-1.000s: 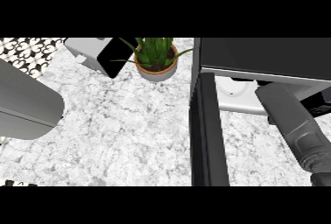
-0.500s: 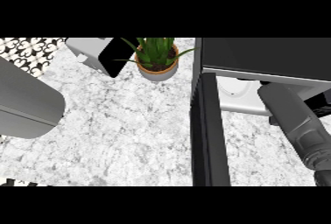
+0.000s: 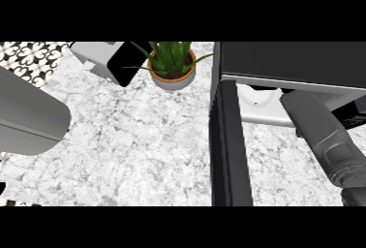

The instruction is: Pick up the milk, place it into the microwave and close the microwave

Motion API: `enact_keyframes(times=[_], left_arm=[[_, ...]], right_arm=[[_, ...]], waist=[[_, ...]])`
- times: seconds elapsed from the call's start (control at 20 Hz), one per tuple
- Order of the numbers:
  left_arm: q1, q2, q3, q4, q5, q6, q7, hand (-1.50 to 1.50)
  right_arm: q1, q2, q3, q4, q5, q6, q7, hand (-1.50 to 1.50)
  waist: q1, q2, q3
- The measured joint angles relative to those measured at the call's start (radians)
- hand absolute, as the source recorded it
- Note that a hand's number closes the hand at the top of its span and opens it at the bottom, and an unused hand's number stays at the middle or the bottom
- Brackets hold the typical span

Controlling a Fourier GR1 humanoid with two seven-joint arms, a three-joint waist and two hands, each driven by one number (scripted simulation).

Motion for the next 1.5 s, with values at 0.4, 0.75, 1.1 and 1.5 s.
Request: enact_keyframes(times=[0.4,0.75,1.1,1.5], left_arm=[[-0.032,-0.004,-0.081,0.018,-0.036,-0.039,0.006,-1.5],[-0.065,-0.032,-0.172,0.001,-0.085,-0.035,0.044,1.5],[-0.105,-0.06,-0.268,-0.001,-0.128,-0.021,0.105,1.5],[-0.166,-0.081,-0.386,0.009,-0.178,0.033,0.199,1.5]], right_arm=[[0.024,0.023,-0.085,-0.011,-0.093,0.195,-0.101,-1.5],[0.081,0.038,-0.15,-0.006,-0.167,0.365,-0.17,-1.5],[0.139,0.059,-0.185,-0.017,-0.221,0.564,-0.209,-1.5],[0.269,0.104,-0.175,-0.082,-0.247,0.712,-0.268,-1.5]], waist=[[-0.032,-0.015,-0.002],[-0.062,-0.03,-0.004],[-0.082,-0.048,-0.01],[-0.107,-0.067,-0.014]])
